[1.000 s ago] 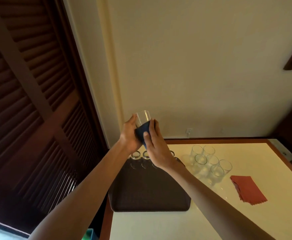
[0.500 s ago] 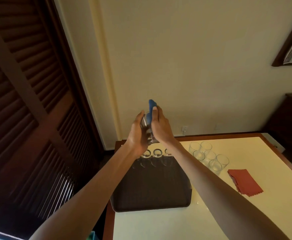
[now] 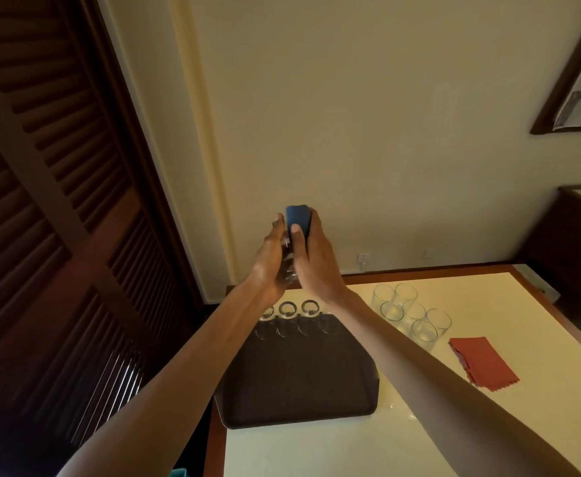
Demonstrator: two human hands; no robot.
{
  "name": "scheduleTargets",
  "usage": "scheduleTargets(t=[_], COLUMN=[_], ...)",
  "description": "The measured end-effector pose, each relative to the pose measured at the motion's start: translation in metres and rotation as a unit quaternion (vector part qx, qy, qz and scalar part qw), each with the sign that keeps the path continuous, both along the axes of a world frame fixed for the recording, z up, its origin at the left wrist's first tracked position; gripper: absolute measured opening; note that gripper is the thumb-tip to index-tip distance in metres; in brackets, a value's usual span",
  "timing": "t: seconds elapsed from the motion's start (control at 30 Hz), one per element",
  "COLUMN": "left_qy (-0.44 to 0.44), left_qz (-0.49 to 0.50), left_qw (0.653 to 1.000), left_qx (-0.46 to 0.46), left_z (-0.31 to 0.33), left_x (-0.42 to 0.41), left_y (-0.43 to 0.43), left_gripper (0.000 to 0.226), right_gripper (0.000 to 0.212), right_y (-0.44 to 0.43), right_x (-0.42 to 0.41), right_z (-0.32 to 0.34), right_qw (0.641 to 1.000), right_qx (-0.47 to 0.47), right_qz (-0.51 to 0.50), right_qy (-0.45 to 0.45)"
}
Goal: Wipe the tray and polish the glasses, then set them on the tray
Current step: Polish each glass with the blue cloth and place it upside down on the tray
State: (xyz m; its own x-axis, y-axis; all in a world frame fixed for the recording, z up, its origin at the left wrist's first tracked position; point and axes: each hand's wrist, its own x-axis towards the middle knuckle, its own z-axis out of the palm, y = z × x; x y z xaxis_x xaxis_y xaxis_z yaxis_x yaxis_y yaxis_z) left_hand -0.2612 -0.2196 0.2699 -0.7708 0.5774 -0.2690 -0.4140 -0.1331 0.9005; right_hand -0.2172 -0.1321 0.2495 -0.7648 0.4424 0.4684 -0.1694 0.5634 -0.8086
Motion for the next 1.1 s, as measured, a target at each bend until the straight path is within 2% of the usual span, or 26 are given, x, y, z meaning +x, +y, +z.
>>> scheduleTargets(t=[0.1,0.17,0.23,0.3,0.37,0.47,0.57,0.67,0.8,0.87,0.97,1.03,1.1], left_qy=[0.007,0.006,-0.002,-0.011,-0.035,-0.06,-0.038,-0.04,-0.015,0.003,0.003,0.006,0.027], left_qz=[-0.004,0.0,0.026,0.051,0.07,0.103,0.109,0.088,0.083,0.083,0.092,0.112,0.139], left_qw=[1.0,1.0,0.999,0.998,0.997,0.993,0.993,0.995,0.996,0.996,0.995,0.992,0.987], left_qx=[-0.006,-0.017,-0.021,-0.019,-0.019,-0.01,0.001,0.01,-0.01,-0.015,-0.036,-0.059,-0.082], left_z=[-0.002,-0.003,-0.003,-0.005,-0.007,-0.014,-0.016,-0.015,-0.007,0.0,0.008,0.009,0.002], left_x=[0.003,0.003,-0.001,-0.004,-0.008,-0.014,-0.014,-0.007,0.001,0.004,0.0,-0.006,-0.01], left_y=[0.006,0.01,0.013,0.013,0.012,0.012,0.012,0.012,0.019,0.018,0.013,0.009,0.007], left_gripper=[0.071,0.07,0.071,0.069,0.068,0.071,0.072,0.066,0.064,0.064,0.064,0.076,0.085], right_gripper=[0.041,0.045,0.051,0.059,0.053,0.032,0.035,0.036,0.061,0.064,0.067,0.067,0.054], right_y=[0.012,0.019,0.02,0.012,0.002,-0.014,-0.017,-0.006,0.017,0.014,0.002,-0.008,-0.017], right_x=[-0.008,-0.015,-0.018,-0.013,-0.002,0.011,0.014,0.002,-0.011,-0.009,-0.004,0.003,0.011], right_z=[0.003,-0.003,-0.01,-0.016,-0.02,-0.026,-0.024,-0.008,0.016,0.019,0.004,-0.009,-0.013], right_qw=[0.991,0.974,0.96,0.961,0.973,0.993,0.998,0.998,0.98,0.972,0.962,0.963,0.969], right_qx=[-0.125,-0.207,-0.25,-0.231,-0.169,-0.058,-0.008,-0.039,-0.173,-0.209,-0.227,-0.211,-0.19], right_qz=[0.015,0.033,0.044,0.044,0.024,0.008,0.025,-0.011,-0.001,0.01,0.028,0.043,0.041], right_qy=[-0.036,-0.085,-0.122,-0.145,-0.156,-0.106,-0.055,-0.055,-0.096,-0.11,-0.151,-0.161,-0.151])
